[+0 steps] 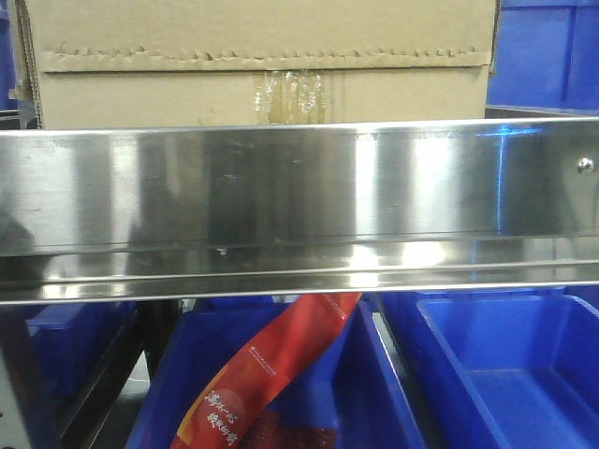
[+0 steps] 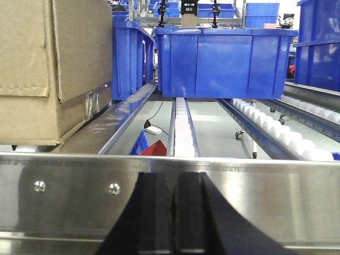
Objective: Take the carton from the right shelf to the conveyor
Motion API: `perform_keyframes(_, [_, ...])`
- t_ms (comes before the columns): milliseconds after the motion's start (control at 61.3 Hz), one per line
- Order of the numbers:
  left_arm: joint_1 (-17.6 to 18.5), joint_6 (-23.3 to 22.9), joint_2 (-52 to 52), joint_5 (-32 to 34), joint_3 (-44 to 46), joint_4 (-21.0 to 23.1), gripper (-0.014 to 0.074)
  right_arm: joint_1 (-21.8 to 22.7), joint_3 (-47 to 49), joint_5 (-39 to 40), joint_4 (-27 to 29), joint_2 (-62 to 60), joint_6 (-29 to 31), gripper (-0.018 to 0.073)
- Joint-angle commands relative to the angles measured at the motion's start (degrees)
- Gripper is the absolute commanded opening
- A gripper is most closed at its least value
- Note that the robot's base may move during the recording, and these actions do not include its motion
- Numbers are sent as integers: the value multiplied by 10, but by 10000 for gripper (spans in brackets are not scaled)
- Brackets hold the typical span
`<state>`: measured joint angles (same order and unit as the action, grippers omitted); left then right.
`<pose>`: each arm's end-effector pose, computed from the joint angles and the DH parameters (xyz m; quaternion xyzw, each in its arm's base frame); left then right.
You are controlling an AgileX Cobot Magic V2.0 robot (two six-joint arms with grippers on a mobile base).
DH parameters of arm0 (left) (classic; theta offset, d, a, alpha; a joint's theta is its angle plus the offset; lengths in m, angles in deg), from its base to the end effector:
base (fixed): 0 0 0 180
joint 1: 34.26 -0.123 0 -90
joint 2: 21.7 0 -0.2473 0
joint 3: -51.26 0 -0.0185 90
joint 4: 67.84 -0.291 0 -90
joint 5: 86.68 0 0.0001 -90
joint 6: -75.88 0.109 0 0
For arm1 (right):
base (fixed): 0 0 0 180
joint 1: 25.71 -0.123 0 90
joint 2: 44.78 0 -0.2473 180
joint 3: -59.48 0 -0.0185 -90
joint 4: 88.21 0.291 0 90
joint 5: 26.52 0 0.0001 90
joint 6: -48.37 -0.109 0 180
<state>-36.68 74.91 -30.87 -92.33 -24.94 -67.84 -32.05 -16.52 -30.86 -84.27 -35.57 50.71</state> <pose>0.1533 0.0065 0.2023 -0.0211 0.7131 0.0089 0.7007 0.1523 0.0175 0.2061 -0.0310 0.7036 0.0509 0.7081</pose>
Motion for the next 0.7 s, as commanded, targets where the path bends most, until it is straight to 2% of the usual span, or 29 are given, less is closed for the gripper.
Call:
perform_keyframes(0, [4, 4, 2, 10, 2, 0, 15, -1, 0, 15, 1, -2, 3, -67])
perform_keyframes(294, [4, 4, 2, 15, 2, 0, 15, -1, 0, 15, 1, -2, 3, -67])
perform_keyframes(685, [4, 4, 2, 68, 2, 0, 15, -1, 0, 15, 1, -2, 3, -67])
